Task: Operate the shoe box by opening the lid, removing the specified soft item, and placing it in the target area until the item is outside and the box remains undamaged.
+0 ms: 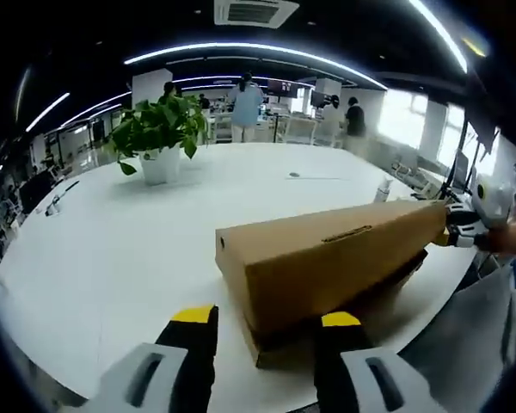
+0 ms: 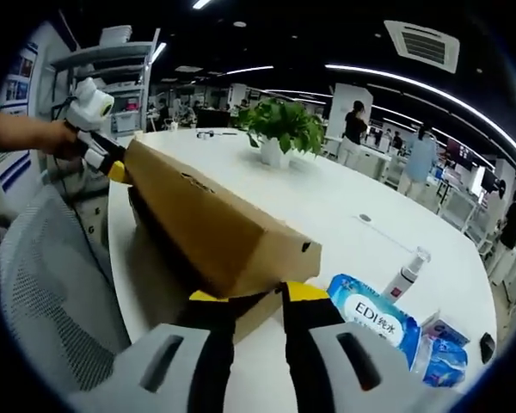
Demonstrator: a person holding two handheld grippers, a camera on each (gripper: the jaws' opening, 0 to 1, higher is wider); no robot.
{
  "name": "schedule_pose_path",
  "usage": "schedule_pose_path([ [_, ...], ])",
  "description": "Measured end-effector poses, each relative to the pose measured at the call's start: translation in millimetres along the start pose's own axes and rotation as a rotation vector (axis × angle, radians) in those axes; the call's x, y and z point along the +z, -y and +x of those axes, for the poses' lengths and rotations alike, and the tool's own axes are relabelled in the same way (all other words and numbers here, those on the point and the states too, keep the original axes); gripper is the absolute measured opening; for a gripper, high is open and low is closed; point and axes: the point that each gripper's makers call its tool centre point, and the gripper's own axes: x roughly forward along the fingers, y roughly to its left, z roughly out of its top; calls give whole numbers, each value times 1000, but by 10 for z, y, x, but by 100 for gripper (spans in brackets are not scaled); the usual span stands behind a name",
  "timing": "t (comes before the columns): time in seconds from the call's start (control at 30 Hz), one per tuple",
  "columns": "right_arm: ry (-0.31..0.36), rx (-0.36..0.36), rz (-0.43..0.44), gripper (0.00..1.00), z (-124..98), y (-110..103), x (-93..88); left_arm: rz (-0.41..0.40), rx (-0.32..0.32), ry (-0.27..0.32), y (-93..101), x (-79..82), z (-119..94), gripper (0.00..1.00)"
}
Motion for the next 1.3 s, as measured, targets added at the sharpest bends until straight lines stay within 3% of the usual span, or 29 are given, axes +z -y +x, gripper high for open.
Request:
schedule_pose_path([
  [0.2, -19, 42, -24, 26, 2, -105, -74, 53, -48, -19, 143, -44, -2, 48],
  [0.43, -33, 73, -46, 28, -37, -198, -132, 99, -58, -35, 191, -89, -13, 50],
  [0.6, -55, 93, -75, 30, -47, -284, -210, 90, -59, -52, 183, -154, 0, 49],
  [1.0, -71, 93, 6, 25, 1, -287, -288, 70, -39, -80, 130, -287, 97, 45],
  [1.3, -91, 87, 28, 25, 55, -290, -345, 105, -29, -117, 99, -345, 189, 44],
])
